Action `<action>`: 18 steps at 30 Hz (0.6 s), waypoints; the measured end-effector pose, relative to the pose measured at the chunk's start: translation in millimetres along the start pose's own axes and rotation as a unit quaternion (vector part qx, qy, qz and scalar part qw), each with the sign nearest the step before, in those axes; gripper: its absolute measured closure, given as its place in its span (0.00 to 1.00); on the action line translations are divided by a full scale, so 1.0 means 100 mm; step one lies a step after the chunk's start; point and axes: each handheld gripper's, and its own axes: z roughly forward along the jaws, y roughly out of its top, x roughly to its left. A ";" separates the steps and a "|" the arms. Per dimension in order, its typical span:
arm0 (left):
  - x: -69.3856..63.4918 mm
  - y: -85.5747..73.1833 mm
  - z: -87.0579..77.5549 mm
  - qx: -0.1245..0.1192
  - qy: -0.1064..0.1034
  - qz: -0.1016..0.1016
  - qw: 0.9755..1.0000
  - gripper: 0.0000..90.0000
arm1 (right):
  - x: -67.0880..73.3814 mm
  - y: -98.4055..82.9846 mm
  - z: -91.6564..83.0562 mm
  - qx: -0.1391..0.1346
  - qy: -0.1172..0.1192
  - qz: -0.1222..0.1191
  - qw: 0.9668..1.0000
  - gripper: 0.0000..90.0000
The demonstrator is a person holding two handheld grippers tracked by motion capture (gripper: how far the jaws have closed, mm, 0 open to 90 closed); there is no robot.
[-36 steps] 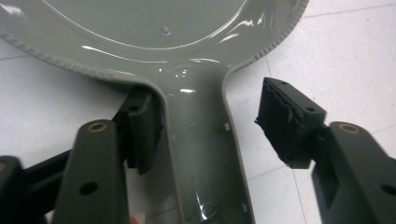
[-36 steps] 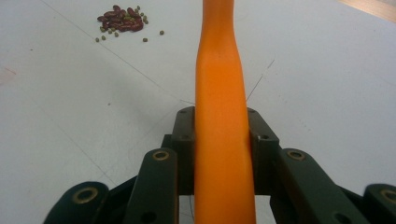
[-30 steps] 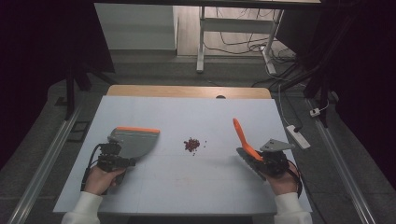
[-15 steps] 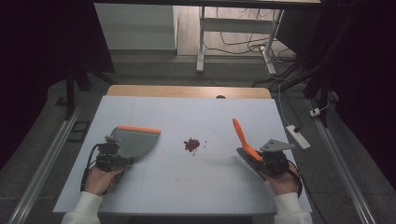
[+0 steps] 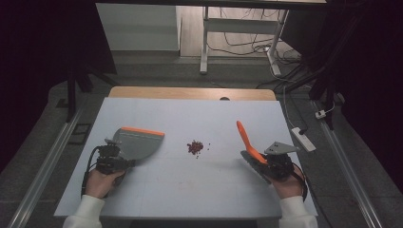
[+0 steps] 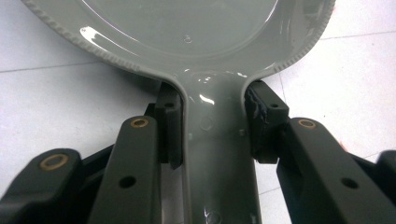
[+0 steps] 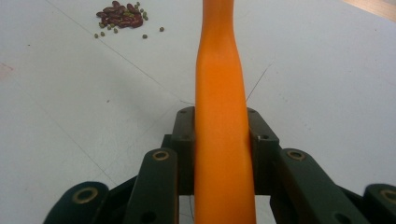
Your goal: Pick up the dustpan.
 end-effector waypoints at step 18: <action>0.04 -0.02 -0.08 -0.048 -0.030 0.032 0.998 0.69 | -0.01 0.00 -0.01 -0.002 0.000 0.001 1.000 0.78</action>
